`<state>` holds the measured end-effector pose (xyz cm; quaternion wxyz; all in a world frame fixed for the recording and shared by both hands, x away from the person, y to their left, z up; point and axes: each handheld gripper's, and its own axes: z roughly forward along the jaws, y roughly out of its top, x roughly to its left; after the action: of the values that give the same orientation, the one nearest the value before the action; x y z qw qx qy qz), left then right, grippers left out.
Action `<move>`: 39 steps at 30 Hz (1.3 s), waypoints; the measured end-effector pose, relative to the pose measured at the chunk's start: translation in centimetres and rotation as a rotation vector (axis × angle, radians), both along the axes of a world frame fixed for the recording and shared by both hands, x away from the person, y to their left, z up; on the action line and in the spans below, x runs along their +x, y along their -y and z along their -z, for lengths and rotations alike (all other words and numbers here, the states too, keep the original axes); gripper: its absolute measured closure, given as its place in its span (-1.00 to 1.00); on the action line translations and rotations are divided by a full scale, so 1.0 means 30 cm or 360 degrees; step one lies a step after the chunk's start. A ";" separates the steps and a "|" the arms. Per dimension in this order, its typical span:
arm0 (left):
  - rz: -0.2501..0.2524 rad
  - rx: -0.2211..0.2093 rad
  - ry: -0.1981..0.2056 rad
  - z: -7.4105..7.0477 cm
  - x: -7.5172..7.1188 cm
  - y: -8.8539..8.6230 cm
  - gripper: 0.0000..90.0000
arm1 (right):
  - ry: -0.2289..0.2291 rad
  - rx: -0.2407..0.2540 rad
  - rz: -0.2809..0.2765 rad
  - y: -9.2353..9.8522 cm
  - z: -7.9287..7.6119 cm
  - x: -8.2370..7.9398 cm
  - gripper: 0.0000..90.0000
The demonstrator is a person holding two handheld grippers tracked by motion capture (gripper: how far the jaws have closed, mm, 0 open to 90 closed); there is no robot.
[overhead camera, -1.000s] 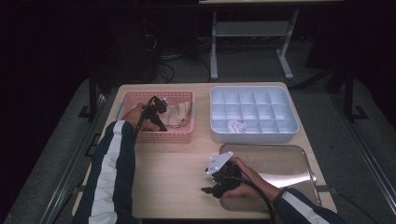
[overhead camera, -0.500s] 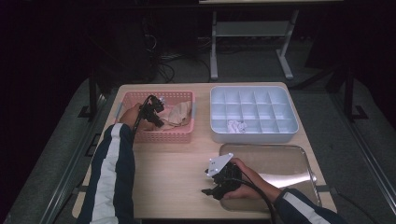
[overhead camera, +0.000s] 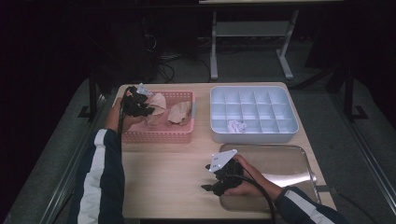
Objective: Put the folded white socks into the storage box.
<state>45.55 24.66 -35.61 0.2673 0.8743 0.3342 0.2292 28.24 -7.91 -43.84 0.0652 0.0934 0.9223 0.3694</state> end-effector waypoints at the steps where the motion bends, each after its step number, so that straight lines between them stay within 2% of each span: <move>1: -0.0004 -0.0016 0.0025 -0.014 -0.011 -0.005 0.65 | 0.0007 0.0006 -0.0004 0.000 0.000 0.001 -0.31; 3: -0.0007 -0.0105 0.0066 -0.037 -0.039 -0.009 0.65 | 0.0004 0.0013 -0.0006 0.000 -0.002 0.000 -0.31; 4: 0.0003 -0.0108 0.0094 -0.049 -0.054 -0.011 0.65 | -0.0002 0.0010 0.0000 0.000 -0.005 0.001 -0.31; 8: 0.0019 -0.0190 0.0159 -0.083 -0.121 -0.015 0.65 | 0.0006 0.0033 0.0000 0.002 -0.012 0.006 -0.31; 11: 0.0063 -0.0283 0.0204 -0.113 -0.185 -0.020 0.65 | 0.0010 0.0044 0.0009 0.005 -0.018 0.010 -0.31; 14: 0.0118 -0.0317 0.0232 -0.134 -0.245 -0.016 0.66 | -0.0026 0.0063 0.0045 0.005 -0.027 0.007 -0.31; 18: 0.0205 -0.0378 0.0253 -0.152 -0.331 -0.008 0.66 | 0.0016 0.0057 0.0014 0.004 -0.028 0.014 -0.31; 19: 0.0225 -0.0412 0.0242 -0.153 -0.356 -0.004 0.65 | 0.0019 0.0060 0.0011 0.003 -0.029 0.015 -0.31; 21: 0.0258 -0.0406 0.0254 -0.154 -0.388 0.003 0.66 | -0.0012 0.0064 0.0036 -0.001 -0.032 0.009 -0.31; 23: 0.0289 -0.0444 0.0246 -0.151 -0.422 0.010 0.65 | -0.0014 0.0072 0.0037 -0.003 -0.033 0.010 -0.31; 28: 0.0374 -0.0418 0.0215 -0.092 -0.508 0.054 0.65 | -0.0010 0.0081 0.0042 -0.003 -0.037 0.012 -0.31; 32: 0.0451 -0.0401 0.0119 -0.009 -0.564 0.098 0.65 | -0.0007 0.0082 0.0051 -0.002 -0.037 0.015 -0.31; 39: 0.0510 -0.0362 -0.0061 0.151 -0.603 0.145 0.63 | 0.0020 0.0071 0.0044 -0.007 -0.035 0.016 -0.30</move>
<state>27.46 20.31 -40.13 0.3911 0.8846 0.2195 0.1279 28.73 -7.69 -42.79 0.0741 0.1053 0.9119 0.3896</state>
